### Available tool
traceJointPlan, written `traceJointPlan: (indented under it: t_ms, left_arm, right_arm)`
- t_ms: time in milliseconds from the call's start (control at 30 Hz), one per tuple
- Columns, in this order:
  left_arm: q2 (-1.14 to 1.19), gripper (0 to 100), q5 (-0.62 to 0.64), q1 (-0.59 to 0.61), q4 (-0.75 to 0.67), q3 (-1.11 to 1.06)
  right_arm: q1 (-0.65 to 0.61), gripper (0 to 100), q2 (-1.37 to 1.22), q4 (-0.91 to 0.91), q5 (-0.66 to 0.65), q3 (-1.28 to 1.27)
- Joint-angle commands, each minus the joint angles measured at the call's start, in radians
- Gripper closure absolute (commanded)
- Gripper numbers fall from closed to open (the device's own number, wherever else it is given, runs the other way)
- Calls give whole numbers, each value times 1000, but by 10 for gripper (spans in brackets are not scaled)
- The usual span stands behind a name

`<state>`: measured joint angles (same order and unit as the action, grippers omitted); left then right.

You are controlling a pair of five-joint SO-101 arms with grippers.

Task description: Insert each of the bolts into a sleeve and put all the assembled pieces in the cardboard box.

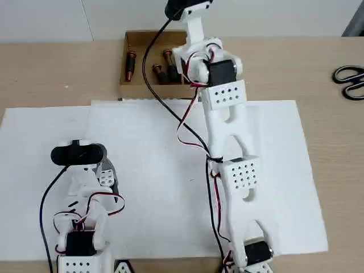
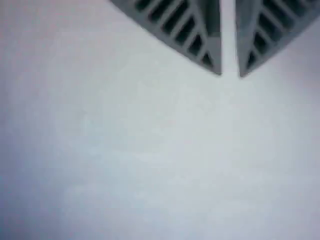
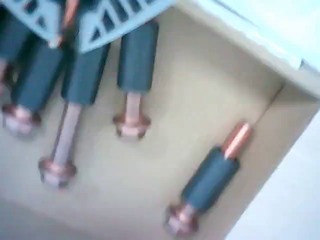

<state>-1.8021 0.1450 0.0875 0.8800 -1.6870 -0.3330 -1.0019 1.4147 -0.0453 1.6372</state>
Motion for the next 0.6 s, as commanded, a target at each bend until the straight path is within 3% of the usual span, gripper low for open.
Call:
traceJointPlan:
  t_ms: [0,233,567]
  left_arm:
    - [-11,993,6,-6,2,7]
    - [-11,993,6,-6,2,7]
    - [-11,993,6,-6,2,7]
  right_arm:
    - [16,995,133,99,-9,44]
    - [50,995,266,249,-8,44]
    - [104,995,449,285,-11,37]
